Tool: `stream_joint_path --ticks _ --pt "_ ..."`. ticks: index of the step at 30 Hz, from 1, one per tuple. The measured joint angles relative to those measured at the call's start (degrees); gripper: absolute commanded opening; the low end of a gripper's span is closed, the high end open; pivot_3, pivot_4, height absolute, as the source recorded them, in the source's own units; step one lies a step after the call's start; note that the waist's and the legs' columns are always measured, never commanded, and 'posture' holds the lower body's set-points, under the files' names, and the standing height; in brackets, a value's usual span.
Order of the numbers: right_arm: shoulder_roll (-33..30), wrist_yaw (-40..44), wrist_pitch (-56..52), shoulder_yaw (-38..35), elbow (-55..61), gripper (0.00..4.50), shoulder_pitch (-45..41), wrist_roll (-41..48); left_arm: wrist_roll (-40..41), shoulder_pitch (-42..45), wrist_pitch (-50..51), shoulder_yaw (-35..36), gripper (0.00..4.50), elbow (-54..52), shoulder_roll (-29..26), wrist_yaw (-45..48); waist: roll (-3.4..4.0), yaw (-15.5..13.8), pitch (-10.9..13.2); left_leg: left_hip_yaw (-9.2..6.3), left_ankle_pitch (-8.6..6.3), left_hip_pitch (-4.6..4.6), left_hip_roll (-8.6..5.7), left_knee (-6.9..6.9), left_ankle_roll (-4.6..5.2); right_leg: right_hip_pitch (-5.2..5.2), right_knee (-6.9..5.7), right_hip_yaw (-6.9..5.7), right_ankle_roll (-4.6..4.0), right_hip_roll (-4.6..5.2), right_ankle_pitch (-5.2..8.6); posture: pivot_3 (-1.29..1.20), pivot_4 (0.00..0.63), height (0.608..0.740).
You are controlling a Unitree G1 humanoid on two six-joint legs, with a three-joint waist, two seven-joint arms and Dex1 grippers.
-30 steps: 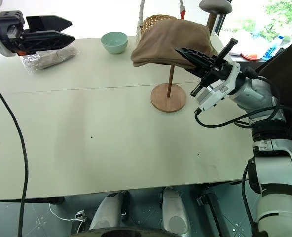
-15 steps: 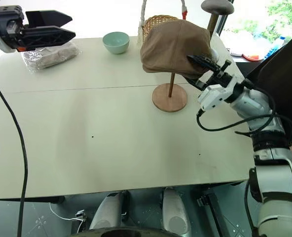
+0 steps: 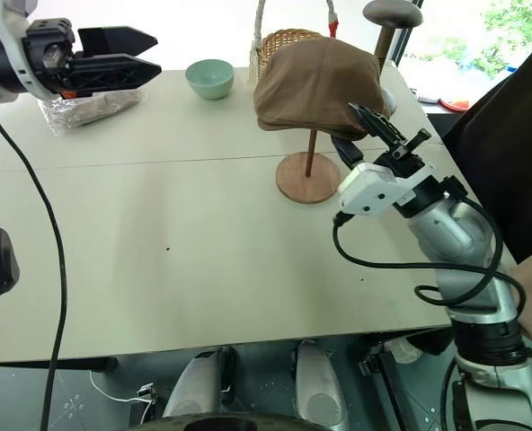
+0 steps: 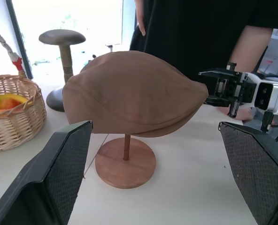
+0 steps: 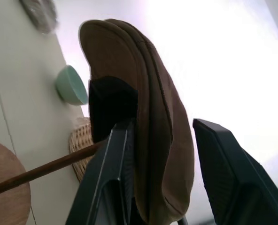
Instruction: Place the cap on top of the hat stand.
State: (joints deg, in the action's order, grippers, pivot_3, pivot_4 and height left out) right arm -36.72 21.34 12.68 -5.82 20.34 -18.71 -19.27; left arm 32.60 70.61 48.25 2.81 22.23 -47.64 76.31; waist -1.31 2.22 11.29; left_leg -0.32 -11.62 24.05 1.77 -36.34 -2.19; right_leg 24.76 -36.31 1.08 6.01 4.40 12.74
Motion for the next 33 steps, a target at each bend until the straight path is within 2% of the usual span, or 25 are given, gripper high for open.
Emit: stream_joint_path --ticks 6,10,16,22,28,31,33 --pt "4.0 0.7 -13.8 1.9 5.6 1.94 -0.3 -4.6 -0.8 0.0 -0.4 -0.1 4.50 1.0 0.5 0.6 -0.01 -0.4 0.0 0.00 0.00 0.02 0.00 -0.02 0.00 -0.01 0.01 -0.01 -0.19 0.01 0.10 0.00 0.150 0.740" --pt "4.1 0.8 -16.0 2.5 5.5 0.04 -0.6 -4.7 -1.1 0.0 -0.5 -0.1 4.50 1.6 0.6 0.8 -0.01 -0.4 0.0 0.00 0.00 0.02 0.00 -0.01 0.00 -0.01 0.02 -0.01 -0.19 0.01 0.10 0.00 0.150 0.740" --pt "-0.6 2.4 -5.4 1.2 0.4 0.04 -3.3 1.6 -1.6 0.0 -1.4 0.0 4.50 1.6 0.4 1.0 -0.01 -0.2 0.0 0.00 0.00 0.01 0.00 0.03 0.00 -0.01 0.05 -0.01 -0.18 0.01 0.10 0.00 0.150 0.740" --pt "-4.9 5.1 8.7 0.9 -12.8 0.04 -8.2 7.8 -1.9 -0.1 -1.5 0.3 4.50 1.7 -0.5 0.9 -0.02 0.2 0.0 0.00 0.00 0.00 0.00 0.06 0.01 -0.01 0.06 -0.01 -0.10 0.01 0.06 0.00 0.150 0.740" --pt "-4.9 5.1 11.5 1.9 -19.5 0.04 -9.1 7.6 -1.8 -0.6 -1.2 0.8 4.50 -0.1 -1.2 0.4 -0.01 0.2 0.0 0.00 0.00 0.00 0.00 0.07 0.00 -0.01 0.06 -0.01 -0.07 0.01 0.04 0.00 0.150 0.740" --pt "-4.5 5.0 9.3 2.1 -18.5 1.19 -8.6 7.6 -1.6 -0.7 -1.0 0.9 4.50 -1.1 -1.4 -0.1 -0.01 0.1 0.0 -0.01 0.00 -0.01 0.00 0.06 0.01 -0.02 0.05 -0.01 -0.04 0.01 0.02 0.00 0.150 0.740" --pt "-3.6 5.0 7.3 2.2 -17.0 2.18 -7.3 7.8 -1.6 -0.9 -0.9 0.9 4.50 -1.1 -1.5 -0.4 -0.01 0.1 0.0 -0.01 0.00 0.00 0.00 0.06 0.00 -0.02 0.05 -0.01 -0.04 0.01 0.03 0.00 0.150 0.740"
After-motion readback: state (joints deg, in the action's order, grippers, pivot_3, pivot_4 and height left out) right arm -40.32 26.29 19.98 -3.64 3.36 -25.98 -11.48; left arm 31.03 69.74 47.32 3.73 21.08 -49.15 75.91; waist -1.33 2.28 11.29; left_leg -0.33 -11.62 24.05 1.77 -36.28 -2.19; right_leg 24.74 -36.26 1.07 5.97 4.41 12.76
